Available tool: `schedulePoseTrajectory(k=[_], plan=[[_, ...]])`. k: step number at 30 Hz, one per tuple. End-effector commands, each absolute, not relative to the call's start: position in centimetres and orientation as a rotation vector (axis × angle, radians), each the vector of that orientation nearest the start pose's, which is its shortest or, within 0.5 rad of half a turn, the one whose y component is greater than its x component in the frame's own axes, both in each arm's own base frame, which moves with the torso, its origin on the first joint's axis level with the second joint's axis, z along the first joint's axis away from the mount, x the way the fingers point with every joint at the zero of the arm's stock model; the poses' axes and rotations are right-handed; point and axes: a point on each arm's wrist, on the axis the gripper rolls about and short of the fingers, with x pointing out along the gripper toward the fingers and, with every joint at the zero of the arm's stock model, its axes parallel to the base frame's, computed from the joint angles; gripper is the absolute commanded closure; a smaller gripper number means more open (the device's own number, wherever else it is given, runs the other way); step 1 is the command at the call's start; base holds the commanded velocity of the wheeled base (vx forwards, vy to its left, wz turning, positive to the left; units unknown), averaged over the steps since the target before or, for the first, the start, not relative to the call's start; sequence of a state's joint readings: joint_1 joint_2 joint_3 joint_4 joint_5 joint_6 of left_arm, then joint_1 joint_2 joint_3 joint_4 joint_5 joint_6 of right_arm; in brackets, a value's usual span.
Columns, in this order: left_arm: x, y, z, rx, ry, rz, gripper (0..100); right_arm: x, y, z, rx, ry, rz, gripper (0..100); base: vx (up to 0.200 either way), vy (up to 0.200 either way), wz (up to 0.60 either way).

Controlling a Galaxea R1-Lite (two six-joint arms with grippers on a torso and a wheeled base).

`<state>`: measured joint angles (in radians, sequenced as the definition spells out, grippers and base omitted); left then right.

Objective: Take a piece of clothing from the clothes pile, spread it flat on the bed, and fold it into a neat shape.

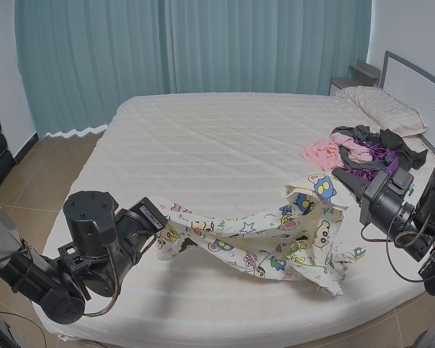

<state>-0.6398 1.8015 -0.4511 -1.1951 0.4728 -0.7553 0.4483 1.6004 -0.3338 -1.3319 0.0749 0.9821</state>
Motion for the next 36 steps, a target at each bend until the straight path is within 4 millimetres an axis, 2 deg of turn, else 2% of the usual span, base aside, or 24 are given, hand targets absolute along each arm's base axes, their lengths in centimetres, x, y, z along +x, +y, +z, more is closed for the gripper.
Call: schedulePoseTrajectory(k=[1,5,9,15,23,26,27,29,36], plan=[[22.6,-15.8,12.4,-0.671,0.190,-0.116,100,20.4,10.0,17.0,0.964,0.166,0.527,100,0.000,0.000,0.00],[22.1,-15.6,12.7,-0.675,0.184,-0.122,100,19.9,9.4,17.3,0.953,0.162,0.512,100,0.000,0.000,0.00],[21.5,-15.3,13.1,-0.681,0.177,-0.130,100,18.9,8.9,18.1,0.951,0.148,0.517,100,-0.200,0.000,0.00],[20.1,-15.2,13.6,-0.684,0.175,-0.158,100,17.0,8.1,19.6,0.928,0.115,0.534,100,-0.200,0.000,0.00],[18.4,-14.9,16.0,-0.684,0.099,-0.200,100,13.0,6.4,22.2,0.893,0.018,0.596,100,-0.200,0.000,0.00],[18.2,-14.7,16.3,-0.686,0.088,-0.204,100,12.5,6.2,22.5,0.886,0.001,0.608,100,-0.200,0.000,0.00],[17.6,-14.4,17.2,-0.693,0.055,-0.221,100,11.0,5.5,23.3,0.866,-0.045,0.657,100,-0.200,0.000,0.00],[17.4,-14.2,17.7,-0.699,0.040,-0.228,100,10.4,5.3,23.7,0.859,-0.066,0.681,100,-0.200,0.000,0.00],[15.4,-12.8,20.4,-0.701,-0.065,-0.275,100,6.2,3.4,26.9,0.855,-0.209,0.800,100,0.000,0.000,0.00]])
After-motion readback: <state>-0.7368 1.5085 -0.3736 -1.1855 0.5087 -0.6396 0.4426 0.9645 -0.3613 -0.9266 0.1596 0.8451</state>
